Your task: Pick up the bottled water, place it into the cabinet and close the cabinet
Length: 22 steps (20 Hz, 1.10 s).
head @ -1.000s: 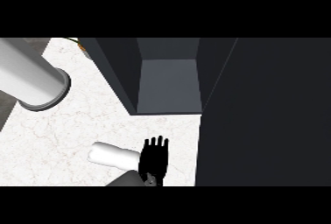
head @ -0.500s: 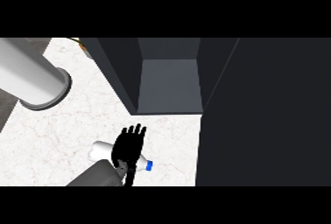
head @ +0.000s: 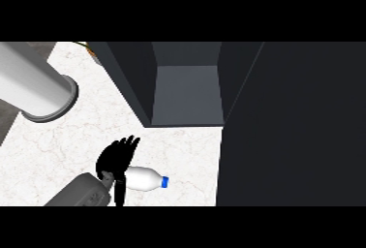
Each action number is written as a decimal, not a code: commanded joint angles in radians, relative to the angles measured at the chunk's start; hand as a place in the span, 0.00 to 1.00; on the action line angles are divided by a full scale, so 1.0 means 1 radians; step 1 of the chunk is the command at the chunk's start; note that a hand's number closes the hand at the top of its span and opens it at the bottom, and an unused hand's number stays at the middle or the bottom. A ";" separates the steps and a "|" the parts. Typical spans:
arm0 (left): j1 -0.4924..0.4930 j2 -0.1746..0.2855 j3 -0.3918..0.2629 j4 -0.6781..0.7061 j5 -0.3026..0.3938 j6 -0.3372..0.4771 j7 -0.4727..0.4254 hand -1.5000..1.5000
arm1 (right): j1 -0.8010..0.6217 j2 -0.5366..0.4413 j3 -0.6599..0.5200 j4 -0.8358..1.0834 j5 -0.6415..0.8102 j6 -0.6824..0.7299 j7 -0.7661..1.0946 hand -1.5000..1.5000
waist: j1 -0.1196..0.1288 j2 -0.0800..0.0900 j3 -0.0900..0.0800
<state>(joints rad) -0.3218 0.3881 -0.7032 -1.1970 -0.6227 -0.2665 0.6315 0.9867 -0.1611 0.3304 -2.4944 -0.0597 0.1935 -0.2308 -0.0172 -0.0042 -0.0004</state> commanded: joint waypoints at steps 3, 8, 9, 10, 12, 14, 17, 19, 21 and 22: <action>0.044 -0.009 0.068 0.068 0.026 0.006 -0.052 0.00 | 0.055 -0.011 0.063 -0.154 0.044 -0.016 0.056 0.00 | 0.002 0.003 -0.001; 0.085 0.047 0.123 0.060 0.028 0.028 -0.172 0.00 | 0.078 -0.021 0.009 -0.099 0.003 -0.017 -0.006 0.00 | 0.002 0.002 0.000; 0.129 0.063 0.117 -0.046 0.016 0.038 -0.132 1.00 | 0.071 -0.026 0.010 -0.092 -0.002 -0.013 -0.004 0.00 | 0.010 0.000 0.000; 0.104 0.034 0.129 0.051 0.010 0.072 -0.182 1.00 | 0.074 -0.051 -0.045 -0.129 -0.052 0.000 0.007 0.00 | 0.004 0.003 0.000; 0.140 0.038 0.140 -0.002 0.007 0.078 -0.170 1.00 | 0.080 -0.054 -0.063 -0.103 -0.072 0.007 -0.019 0.00 | 0.007 0.001 0.000; 0.086 -0.003 0.186 0.081 0.020 0.086 -0.181 1.00 | 0.102 -0.026 0.006 -0.063 -0.006 -0.004 -0.063 0.00 | -0.002 0.002 0.000; 0.136 -0.003 0.195 0.074 0.027 0.106 -0.227 1.00 | 0.143 -0.069 -0.055 -0.100 -0.055 0.025 -0.073 0.00 | -0.003 0.000 0.000; 0.131 0.035 0.235 0.116 0.047 0.093 -0.300 1.00 | 0.072 -0.041 0.011 -0.093 -0.009 -0.005 -0.003 0.00 | 0.008 0.004 0.000; 0.124 0.029 0.234 0.145 0.029 0.100 -0.322 1.00 | 0.093 -0.070 -0.075 -0.121 -0.068 0.010 -0.019 0.00 | 0.001 0.004 0.000; 0.070 -0.037 0.225 0.166 0.033 0.061 -0.256 1.00 | 0.100 -0.061 -0.054 -0.129 -0.060 0.007 -0.019 0.00 | -0.005 0.004 0.000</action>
<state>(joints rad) -0.2322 0.4002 -0.4773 -1.1062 -0.5941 -0.1670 0.3707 1.0473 -0.2009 0.3031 -2.4922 -0.0493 0.1933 -0.2953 -0.0158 -0.0052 0.0032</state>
